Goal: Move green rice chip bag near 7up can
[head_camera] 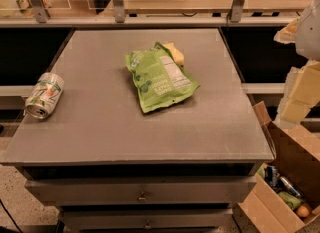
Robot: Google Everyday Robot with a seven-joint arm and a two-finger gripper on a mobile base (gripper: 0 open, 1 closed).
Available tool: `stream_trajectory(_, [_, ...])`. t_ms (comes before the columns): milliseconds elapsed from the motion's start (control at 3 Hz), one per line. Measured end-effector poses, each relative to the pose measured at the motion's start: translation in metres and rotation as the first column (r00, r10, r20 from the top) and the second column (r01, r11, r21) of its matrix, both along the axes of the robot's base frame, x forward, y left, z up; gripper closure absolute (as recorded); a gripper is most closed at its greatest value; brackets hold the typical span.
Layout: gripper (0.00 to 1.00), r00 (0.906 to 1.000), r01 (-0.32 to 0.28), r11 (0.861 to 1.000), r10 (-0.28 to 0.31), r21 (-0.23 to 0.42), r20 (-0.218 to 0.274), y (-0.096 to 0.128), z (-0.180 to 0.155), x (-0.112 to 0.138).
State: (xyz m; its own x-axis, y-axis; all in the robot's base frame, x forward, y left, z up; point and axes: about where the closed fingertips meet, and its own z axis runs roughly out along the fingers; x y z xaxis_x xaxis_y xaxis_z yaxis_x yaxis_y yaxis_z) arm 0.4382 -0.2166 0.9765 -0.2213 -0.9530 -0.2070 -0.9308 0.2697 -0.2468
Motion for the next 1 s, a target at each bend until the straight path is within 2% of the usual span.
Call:
stream_trajectory(333, [0.0,0.9998,0.01,1.0,-0.01,-0.003,0.016,0.005,0.001,0.004])
stream_trajectory(667, [0.0,0.9985,0.045,0.999,-0.046,0.021,0.03,0.025,-0.011,0.028])
stream_trajectory(1000, [0.0,0.9934,0.115,0.992,-0.115,0.051,-0.001,0.052,-0.032,0.058])
